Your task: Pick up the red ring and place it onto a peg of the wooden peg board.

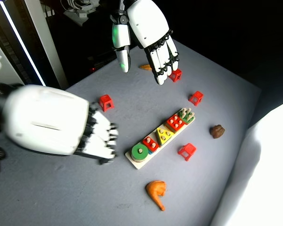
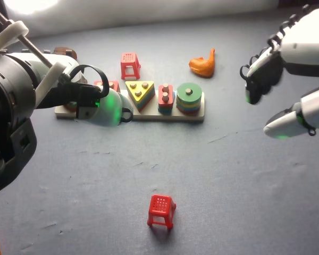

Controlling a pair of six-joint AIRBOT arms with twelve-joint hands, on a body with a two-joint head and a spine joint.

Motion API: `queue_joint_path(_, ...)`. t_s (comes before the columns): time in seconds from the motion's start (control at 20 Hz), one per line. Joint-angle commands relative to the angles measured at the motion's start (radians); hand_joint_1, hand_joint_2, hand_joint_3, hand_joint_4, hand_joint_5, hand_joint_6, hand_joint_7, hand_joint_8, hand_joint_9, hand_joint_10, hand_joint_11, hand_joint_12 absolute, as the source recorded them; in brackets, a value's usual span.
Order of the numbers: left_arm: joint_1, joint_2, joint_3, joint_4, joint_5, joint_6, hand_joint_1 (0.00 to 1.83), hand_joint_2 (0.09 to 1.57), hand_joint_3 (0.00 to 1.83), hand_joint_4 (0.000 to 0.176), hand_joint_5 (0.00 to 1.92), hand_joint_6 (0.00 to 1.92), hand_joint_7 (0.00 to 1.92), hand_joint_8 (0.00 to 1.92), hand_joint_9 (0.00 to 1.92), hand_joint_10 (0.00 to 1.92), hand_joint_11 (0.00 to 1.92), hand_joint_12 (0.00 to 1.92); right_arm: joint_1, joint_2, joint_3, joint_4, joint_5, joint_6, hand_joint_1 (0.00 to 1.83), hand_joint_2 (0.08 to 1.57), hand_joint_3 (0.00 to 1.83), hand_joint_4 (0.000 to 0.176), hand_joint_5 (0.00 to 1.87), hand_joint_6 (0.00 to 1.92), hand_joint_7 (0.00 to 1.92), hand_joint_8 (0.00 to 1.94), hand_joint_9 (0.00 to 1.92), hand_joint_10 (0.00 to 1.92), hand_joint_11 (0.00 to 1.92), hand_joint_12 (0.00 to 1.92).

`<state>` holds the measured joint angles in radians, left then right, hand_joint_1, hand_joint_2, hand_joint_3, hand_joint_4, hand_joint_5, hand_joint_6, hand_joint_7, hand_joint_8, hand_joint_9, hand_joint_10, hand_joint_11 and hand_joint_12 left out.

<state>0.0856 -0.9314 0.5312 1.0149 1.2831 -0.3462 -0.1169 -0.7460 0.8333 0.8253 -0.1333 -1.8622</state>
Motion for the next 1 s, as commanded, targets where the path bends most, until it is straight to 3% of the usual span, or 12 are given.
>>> queue_joint_path(0.0, -0.013, -0.001, 0.002, 0.098, -0.001, -0.001, 0.00, 1.27, 0.00, 0.000, 0.25, 0.01, 0.34, 0.01, 0.29, 0.01, 0.00, 0.48, 0.018, 0.016, -0.010, 0.011, 0.059, 0.009, 0.33, 1.23, 0.02, 0.000, 0.74, 1.91, 0.94, 1.94, 0.99, 1.92, 1.12, 1.92)
queue_joint_path(0.05, -0.015, -0.001, 0.002, 0.099, -0.001, -0.001, 0.01, 1.27, 0.00, 0.000, 0.25, 0.01, 0.34, 0.01, 0.29, 0.01, 0.00, 0.48, 0.015, 0.044, -0.023, 0.011, 0.048, 0.024, 0.28, 1.36, 0.02, 0.000, 0.99, 1.92, 1.15, 1.94, 1.22, 1.92, 1.43, 1.92)
queue_joint_path(0.1, -0.015, -0.001, 0.002, 0.099, -0.001, -0.001, 0.00, 1.28, 0.00, 0.000, 0.25, 0.01, 0.34, 0.00, 0.29, 0.00, 0.00, 0.46, 0.011, 0.057, -0.027, 0.011, 0.047, 0.033, 0.26, 1.44, 0.03, 0.000, 1.12, 1.92, 1.29, 1.94, 1.37, 1.92, 1.62, 1.92)
queue_joint_path(0.2, -0.015, -0.002, -0.001, 0.099, -0.001, -0.001, 0.01, 1.28, 0.00, 0.000, 0.26, 0.00, 0.34, 0.00, 0.29, 0.00, 0.00, 0.48, 0.011, 0.060, -0.022, 0.011, 0.052, 0.035, 0.28, 1.53, 0.03, 0.000, 1.26, 1.92, 1.44, 1.94, 1.55, 1.92, 1.80, 1.92)
queue_joint_path(0.25, -0.015, -0.002, -0.003, 0.099, -0.001, -0.001, 0.01, 1.28, 0.00, 0.000, 0.26, 0.00, 0.34, 0.00, 0.30, 0.00, 0.00, 0.51, 0.014, 0.059, -0.018, 0.011, 0.056, 0.035, 0.39, 1.56, 0.01, 0.012, 1.27, 1.92, 1.48, 1.94, 1.60, 1.92, 1.85, 1.92)
queue_joint_path(0.35, -0.015, -0.002, -0.005, 0.099, -0.001, -0.001, 0.02, 1.27, 0.00, 0.000, 0.26, 0.01, 0.35, 0.01, 0.31, 0.01, 0.00, 0.55, 0.014, 0.056, -0.013, 0.011, 0.059, 0.035, 0.38, 1.57, 0.02, 0.157, 1.23, 1.92, 1.57, 1.94, 1.67, 1.92, 1.87, 1.92)
queue_joint_path(0.4, -0.015, -0.002, -0.006, 0.099, -0.001, 0.003, 0.03, 1.27, 0.00, 0.000, 0.27, 0.01, 0.36, 0.01, 0.32, 0.01, 0.00, 0.56, 0.011, 0.051, -0.009, 0.011, 0.063, 0.031, 0.37, 1.57, 0.03, 0.172, 1.21, 1.92, 1.59, 1.94, 1.68, 1.92, 1.87, 1.92)
queue_joint_path(0.55, -0.015, -0.002, -0.007, 0.099, -0.001, 0.009, 0.00, 1.28, 0.00, 0.000, 0.26, 0.00, 0.35, 0.00, 0.30, 0.00, 0.00, 0.52, -0.001, 0.040, -0.007, 0.011, 0.097, 0.001, 0.37, 1.57, 0.04, 0.175, 1.21, 1.92, 1.61, 1.94, 1.71, 1.92, 1.88, 1.92)
queue_joint_path(0.6, -0.015, -0.002, -0.007, 0.099, -0.002, 0.009, 0.00, 1.28, 0.00, 0.000, 0.25, 0.00, 0.34, 0.00, 0.29, 0.00, 0.00, 0.50, -0.008, 0.035, -0.006, 0.011, 0.114, -0.008, 0.55, 1.56, 0.02, 0.176, 1.27, 1.92, 1.62, 1.94, 1.72, 1.92, 1.88, 1.92)
queue_joint_path(0.7, -0.015, -0.002, -0.008, 0.099, -0.002, 0.010, 0.00, 1.28, 0.00, 0.000, 0.23, 0.00, 0.32, 0.00, 0.27, 0.00, 0.00, 0.43, -0.012, 0.028, -0.005, 0.011, 0.146, -0.025, 0.62, 1.55, 0.00, 0.176, 1.30, 1.92, 1.60, 1.94, 1.70, 1.92, 1.83, 1.92)
queue_joint_path(0.95, -0.014, -0.002, -0.008, 0.099, -0.002, 0.010, 0.05, 1.29, 0.00, 0.000, 0.25, 0.00, 0.37, 0.01, 0.32, 0.01, 0.00, 0.50, -0.035, 0.006, 0.006, 0.010, 0.288, -0.041, 0.52, 1.56, 0.01, 0.176, 1.30, 1.92, 1.63, 1.94, 1.74, 1.92, 1.86, 1.92)
